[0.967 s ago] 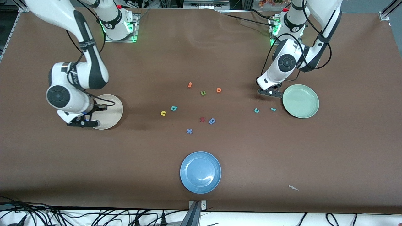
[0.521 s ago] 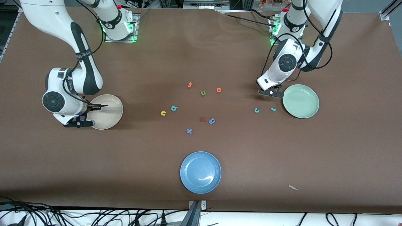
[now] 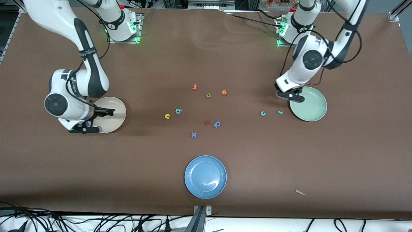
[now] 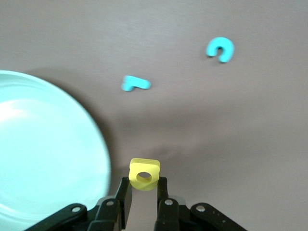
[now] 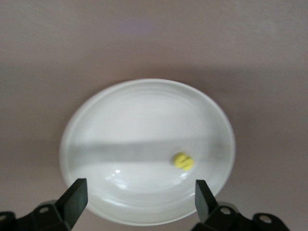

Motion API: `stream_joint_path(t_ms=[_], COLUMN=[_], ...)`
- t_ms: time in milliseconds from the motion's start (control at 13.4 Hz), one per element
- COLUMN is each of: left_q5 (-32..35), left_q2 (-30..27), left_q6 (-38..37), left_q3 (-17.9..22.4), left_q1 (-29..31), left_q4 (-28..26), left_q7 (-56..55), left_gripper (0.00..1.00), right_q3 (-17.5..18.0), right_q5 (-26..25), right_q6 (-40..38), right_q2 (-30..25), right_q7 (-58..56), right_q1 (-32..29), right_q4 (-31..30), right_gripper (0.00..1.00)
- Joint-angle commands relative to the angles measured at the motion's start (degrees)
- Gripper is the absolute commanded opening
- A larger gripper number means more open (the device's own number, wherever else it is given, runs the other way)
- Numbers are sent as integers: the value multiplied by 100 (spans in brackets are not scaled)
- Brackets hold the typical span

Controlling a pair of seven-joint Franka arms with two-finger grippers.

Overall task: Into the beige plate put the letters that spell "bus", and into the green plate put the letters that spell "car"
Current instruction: 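Release the s onto the white plate while the left gripper releases the d, then grasp the yellow u with the right gripper while the left gripper reaches teal 1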

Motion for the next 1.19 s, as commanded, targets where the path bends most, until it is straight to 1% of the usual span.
stream_joint_path(t_ms=[0,149,223,372,446,521,595,669,818,1041,1116], left_q5=[136,136,127,127,127,118,118,118,118,48,13], left_q2=[-219,-150,-53,105,158,176,176,167,167,211,342], left_q6=[-120,-111,-59,-41,-32,-32,-41,-41,-41,-76,-67], left_q3=[375,884,1104,1290,1291,1291,1291,1291,1282,1274,1230], left_q1=[65,65,74,74,74,65,65,65,65,13,-5], left_q4=[5,49,66,163,181,181,181,181,190,374,522], left_q7=[938,1789,2073,2295,2286,2225,2216,2207,2207,2164,2094], left_gripper=[0,0,0,0,10,38,55,65,70,69,69], right_q3=[567,998,1209,1553,1615,1625,1625,1625,1616,1616,1616], right_q5=[77,77,77,77,77,77,68,51,51,33,33], right_q6=[-286,-120,81,529,792,1117,1442,1715,1884,1876,1876], right_q2=[-73,-46,6,199,330,488,629,761,920,1043,1035], right_q7=[1113,1983,2405,3284,3636,3936,4269,4464,4545,4528,4536], right_q1=[31,31,31,75,171,329,522,628,716,743,752], right_q4=[385,421,412,412,412,404,404,404,386,298,298], right_gripper=[100,100,99,99,99,99,99,99,99,98,89])
